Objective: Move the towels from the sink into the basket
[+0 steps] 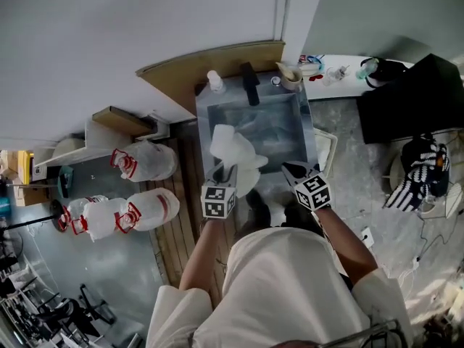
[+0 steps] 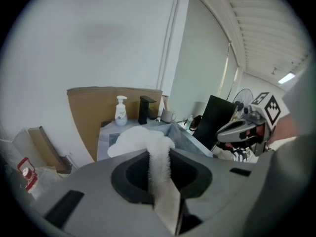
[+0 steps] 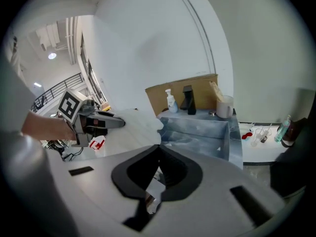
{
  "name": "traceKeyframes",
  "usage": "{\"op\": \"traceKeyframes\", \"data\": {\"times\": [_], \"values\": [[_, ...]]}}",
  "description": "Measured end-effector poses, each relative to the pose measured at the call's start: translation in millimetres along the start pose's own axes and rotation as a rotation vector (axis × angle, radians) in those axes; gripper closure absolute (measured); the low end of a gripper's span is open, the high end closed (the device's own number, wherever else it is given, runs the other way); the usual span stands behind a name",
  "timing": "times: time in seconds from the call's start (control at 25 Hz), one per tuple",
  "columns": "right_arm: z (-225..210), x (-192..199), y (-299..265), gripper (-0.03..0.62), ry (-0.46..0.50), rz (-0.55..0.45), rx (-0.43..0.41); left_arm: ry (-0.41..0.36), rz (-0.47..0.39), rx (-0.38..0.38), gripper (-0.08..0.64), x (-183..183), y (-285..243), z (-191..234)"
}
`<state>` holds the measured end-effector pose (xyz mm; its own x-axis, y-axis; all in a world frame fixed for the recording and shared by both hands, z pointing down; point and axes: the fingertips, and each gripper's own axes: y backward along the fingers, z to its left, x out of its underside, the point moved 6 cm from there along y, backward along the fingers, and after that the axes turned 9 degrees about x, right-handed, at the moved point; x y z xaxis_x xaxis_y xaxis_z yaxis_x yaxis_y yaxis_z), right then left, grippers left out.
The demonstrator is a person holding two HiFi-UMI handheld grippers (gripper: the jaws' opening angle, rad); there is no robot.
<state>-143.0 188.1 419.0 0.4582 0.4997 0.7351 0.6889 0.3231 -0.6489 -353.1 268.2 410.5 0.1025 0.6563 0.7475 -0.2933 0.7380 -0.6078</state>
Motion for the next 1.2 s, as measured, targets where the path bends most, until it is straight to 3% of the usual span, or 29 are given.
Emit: {"op": "traceKeyframes", "data": {"times": [0.72, 1.2], "values": [[-70.5, 15.9, 81.5, 0.589, -0.068, -0.063, 0.134, -0.152, -0.036, 0.187, 0.488, -73.9, -49.7, -101.2], [-132.9, 35.7, 139.6, 0.589, -0.100, -0.096, 0.200, -0.251, -0.091, 0.336, 0.488, -137.4, -88.3, -203.2]]}}
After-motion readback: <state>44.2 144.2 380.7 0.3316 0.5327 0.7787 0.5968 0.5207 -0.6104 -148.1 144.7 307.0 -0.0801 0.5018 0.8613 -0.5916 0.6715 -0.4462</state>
